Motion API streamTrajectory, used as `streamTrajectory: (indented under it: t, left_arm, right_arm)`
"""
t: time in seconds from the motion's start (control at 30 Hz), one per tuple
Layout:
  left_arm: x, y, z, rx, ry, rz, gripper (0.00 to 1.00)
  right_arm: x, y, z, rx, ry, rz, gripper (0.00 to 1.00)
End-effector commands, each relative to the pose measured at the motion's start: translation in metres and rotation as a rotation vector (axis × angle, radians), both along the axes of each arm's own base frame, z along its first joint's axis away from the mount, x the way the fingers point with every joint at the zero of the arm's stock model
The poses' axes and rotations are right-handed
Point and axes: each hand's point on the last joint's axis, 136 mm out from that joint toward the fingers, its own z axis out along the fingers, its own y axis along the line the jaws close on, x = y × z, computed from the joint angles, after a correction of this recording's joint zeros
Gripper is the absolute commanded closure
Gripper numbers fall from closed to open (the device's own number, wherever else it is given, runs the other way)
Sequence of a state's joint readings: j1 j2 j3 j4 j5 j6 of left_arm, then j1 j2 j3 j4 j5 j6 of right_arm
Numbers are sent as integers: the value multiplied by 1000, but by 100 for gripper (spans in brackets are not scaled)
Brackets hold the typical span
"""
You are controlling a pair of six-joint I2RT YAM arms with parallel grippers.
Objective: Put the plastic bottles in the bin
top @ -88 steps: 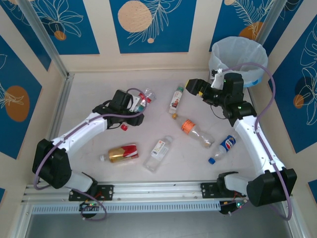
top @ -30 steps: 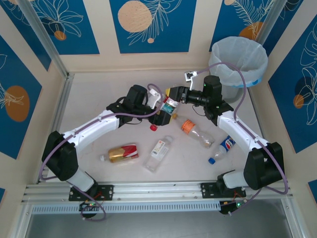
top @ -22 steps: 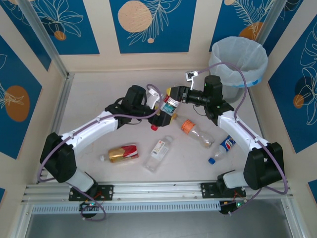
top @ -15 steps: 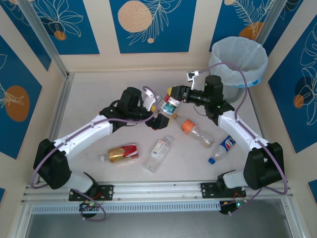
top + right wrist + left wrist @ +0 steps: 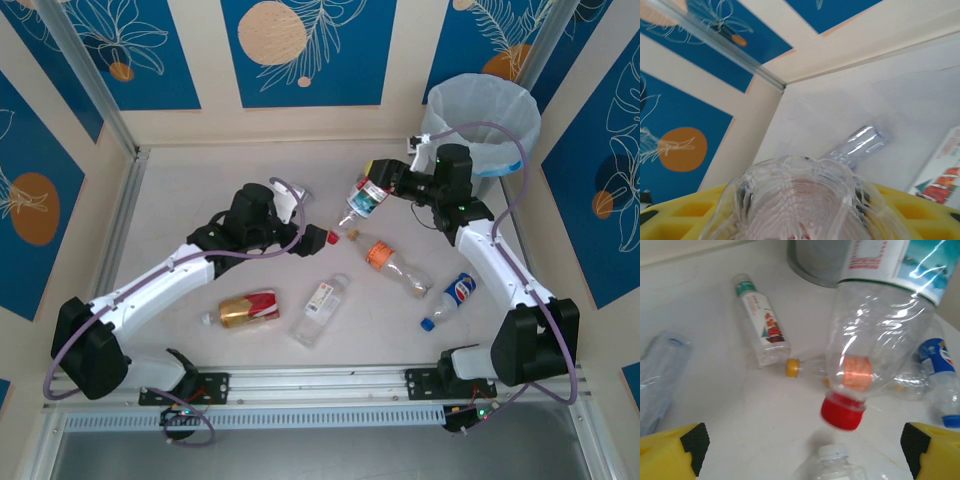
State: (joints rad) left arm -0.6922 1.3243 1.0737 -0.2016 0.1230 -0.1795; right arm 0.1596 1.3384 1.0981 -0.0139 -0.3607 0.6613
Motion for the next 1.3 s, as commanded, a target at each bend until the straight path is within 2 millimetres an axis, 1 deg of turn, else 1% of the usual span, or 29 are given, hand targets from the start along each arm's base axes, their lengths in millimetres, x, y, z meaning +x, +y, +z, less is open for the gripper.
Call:
streamTrajectory:
  t: [0.0,0.17,0.3,0.43,0.67,0.77,0.9,1.0,1.07,1.17,1.27]
  left_arm:
    - [9,22,8,27,-50,125,1]
    - [22,52,11,57,-92,305,1]
    - [20,60,14,40,-123,324,1]
    - [18,66,12,45,-119,344,1]
    - [23,75,8,58,-112,408,1]
    - [27,81,2,64,-96,448,1]
    - [29,78,-6,65,-67,433,1]
    - [31,79,-10,75,-57,443,1]
    - [32,79,-11,74,-54,449,1]
    - [32,80,-13,72,-48,453,1]
    - [32,78,-16,67,-37,446,1]
  right_arm:
    - [2,-22,15,-9,-12,-66,59]
    - [13,-54,25,-8,-39,-147,59]
    - [20,-73,42,-20,-95,-210,60]
    - [25,-91,66,-32,-172,-277,60]
    - [35,-125,123,-18,-359,-423,60]
    - [39,-143,140,-22,-419,-497,60]
    - [41,-175,161,-10,-499,-617,60]
    - [40,-200,172,3,-535,-714,60]
    - [37,-219,179,45,-557,-769,60]
    - [31,-245,184,129,-586,-850,60]
    - [24,-272,181,237,-592,-937,61]
